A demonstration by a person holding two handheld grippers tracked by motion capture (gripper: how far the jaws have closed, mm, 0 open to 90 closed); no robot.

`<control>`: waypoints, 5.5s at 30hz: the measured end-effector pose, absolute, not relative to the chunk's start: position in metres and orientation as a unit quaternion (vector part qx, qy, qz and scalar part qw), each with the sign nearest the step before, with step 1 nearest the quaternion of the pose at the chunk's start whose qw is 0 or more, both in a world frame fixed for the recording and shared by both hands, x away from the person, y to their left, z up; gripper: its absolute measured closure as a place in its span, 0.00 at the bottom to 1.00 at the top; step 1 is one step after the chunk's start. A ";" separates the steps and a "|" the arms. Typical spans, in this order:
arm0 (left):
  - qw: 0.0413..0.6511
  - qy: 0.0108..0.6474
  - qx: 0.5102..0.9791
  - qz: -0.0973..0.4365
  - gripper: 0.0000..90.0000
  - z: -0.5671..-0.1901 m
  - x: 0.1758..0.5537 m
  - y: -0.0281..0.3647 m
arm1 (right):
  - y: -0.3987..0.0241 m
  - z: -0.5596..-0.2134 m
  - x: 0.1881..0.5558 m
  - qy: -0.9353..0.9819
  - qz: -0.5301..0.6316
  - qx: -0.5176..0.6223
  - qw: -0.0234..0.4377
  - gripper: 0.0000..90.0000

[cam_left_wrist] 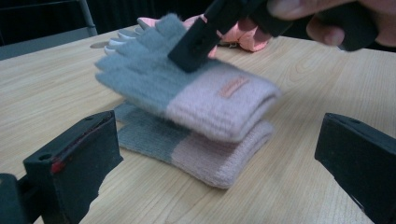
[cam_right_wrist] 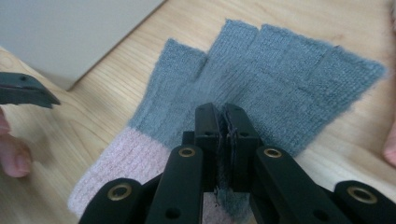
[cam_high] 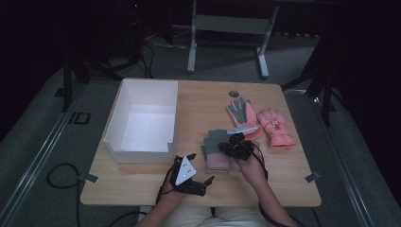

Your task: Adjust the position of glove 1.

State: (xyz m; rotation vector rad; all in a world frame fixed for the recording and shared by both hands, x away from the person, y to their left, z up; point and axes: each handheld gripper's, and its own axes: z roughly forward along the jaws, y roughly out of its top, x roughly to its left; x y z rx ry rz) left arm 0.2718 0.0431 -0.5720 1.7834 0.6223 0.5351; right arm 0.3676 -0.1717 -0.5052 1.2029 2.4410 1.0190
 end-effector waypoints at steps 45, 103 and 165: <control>0.531 0.227 0.798 0.171 0.14 -0.550 0.283 0.028 | -0.202 -0.500 0.394 0.836 0.339 0.413 0.120 0.74; 0.381 0.069 0.904 0.181 0.78 -0.513 0.336 0.011 | -0.193 -0.496 0.424 0.791 0.420 0.444 -0.021 0.83; 0.275 0.054 0.922 0.266 0.77 -0.373 0.347 0.176 | -0.018 -0.370 0.453 0.810 0.484 0.331 -0.002 0.83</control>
